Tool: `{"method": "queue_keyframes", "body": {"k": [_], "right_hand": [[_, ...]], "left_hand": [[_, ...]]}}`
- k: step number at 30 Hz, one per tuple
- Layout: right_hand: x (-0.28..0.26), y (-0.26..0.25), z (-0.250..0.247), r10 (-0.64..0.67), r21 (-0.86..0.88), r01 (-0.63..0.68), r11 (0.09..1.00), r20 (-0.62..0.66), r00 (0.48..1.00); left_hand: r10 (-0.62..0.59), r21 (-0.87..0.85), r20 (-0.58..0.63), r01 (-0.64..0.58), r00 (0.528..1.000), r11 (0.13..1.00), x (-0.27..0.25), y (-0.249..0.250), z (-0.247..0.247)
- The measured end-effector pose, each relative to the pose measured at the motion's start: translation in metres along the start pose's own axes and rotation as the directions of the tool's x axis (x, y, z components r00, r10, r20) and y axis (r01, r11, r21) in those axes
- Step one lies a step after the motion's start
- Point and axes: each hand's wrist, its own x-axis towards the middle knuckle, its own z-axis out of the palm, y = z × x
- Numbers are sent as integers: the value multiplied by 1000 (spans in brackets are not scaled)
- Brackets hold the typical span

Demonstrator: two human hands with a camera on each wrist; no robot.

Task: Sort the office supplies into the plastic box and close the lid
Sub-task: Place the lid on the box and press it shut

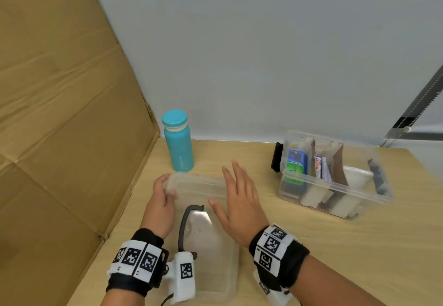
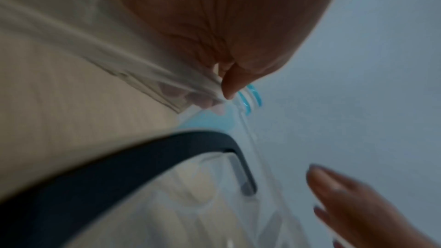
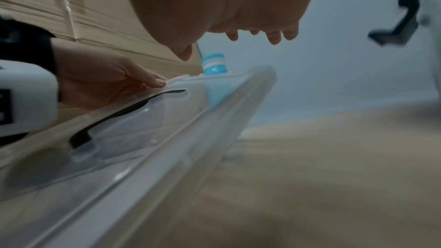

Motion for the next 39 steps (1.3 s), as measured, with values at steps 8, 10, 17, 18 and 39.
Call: {"method": "queue_keyframes", "body": {"k": [8,10,17,18,39], "right_hand": [[0,38,-84,-78,-51,70,996,-190,979],[-7,50,-102,-72,-64,59,996,-237,969],[-42,110,-141,185,271,-44,961,-519,835],[-47,117,-146,228,337,-33,941,-559,797],[-51,224,-158,702,692,-380,613,-257,664]], "left_hand": [[490,49,12,-490,872,870,-37,77,45],[553,38,18,-553,833,832,-38,86,55],[540,397,21,-503,841,767,-40,82,76],[520,377,-19,-475,854,795,-40,84,78],[211,-67,358,-200,910,977,19,132,198]]}}
